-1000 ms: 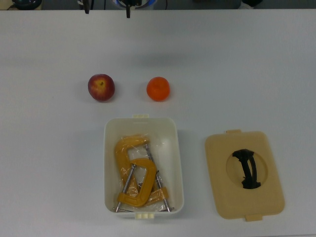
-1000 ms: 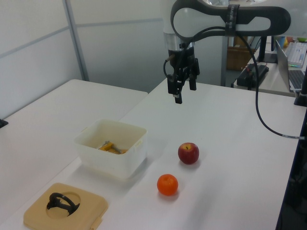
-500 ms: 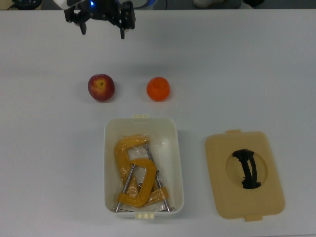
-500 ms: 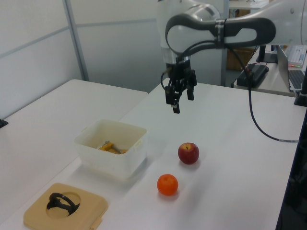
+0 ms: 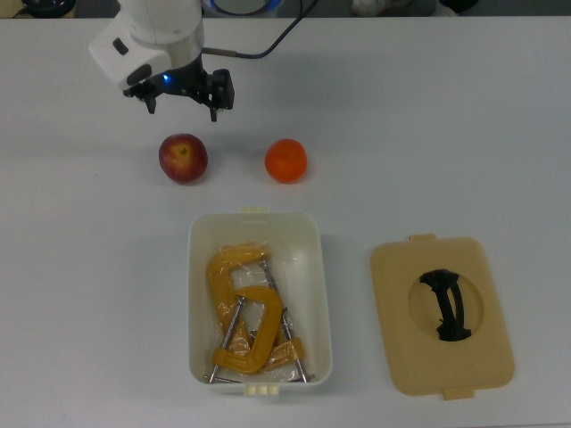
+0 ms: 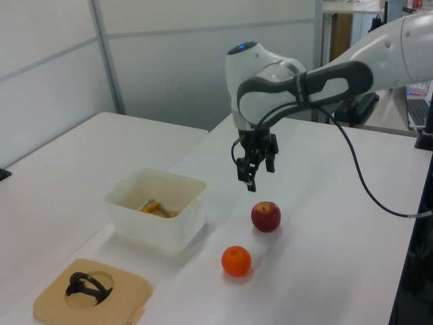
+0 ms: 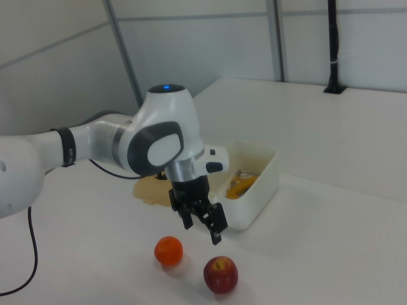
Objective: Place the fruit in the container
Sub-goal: 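Lower the gripper onto the red apple and close it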
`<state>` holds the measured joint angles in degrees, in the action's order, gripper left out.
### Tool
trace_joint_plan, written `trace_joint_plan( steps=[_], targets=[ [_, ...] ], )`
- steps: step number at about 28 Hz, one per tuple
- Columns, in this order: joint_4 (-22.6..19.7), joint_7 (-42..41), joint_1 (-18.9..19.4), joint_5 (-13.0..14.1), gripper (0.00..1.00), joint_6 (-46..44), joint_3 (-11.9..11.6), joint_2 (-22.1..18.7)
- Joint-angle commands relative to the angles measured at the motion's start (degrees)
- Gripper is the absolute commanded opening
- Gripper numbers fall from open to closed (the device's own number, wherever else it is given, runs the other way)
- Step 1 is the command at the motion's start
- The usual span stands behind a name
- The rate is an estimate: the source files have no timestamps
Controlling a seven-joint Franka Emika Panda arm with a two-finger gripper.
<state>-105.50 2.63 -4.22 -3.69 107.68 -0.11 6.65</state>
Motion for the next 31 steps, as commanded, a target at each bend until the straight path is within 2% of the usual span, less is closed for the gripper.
trace_joint_plan(
  steps=[1, 6, 14, 24, 25, 27, 28, 31],
  targets=[
    [-1.73, -0.70, -0.08, -1.41, 1.00, 3.50, 0.29, 1.17],
    [-2.96, -0.70, 0.09, -2.11, 1.00, 4.99, 0.29, 2.84],
    [-4.10, -0.70, -0.08, -4.93, 1.00, 6.22, 0.29, 6.27],
    [-4.89, 0.09, -0.08, -5.10, 1.00, 8.51, 0.29, 9.26],
    [-4.89, 0.26, -0.08, -5.10, 0.96, 8.68, 0.29, 9.35],
    [-4.81, 0.27, -0.08, -5.10, 0.82, 8.95, 0.29, 9.35],
    [-4.63, 0.27, -0.08, -5.10, 0.63, 8.95, 0.20, 9.26],
    [-4.19, -0.08, -0.17, -5.10, 0.42, 8.86, 0.20, 9.00]
  ],
)
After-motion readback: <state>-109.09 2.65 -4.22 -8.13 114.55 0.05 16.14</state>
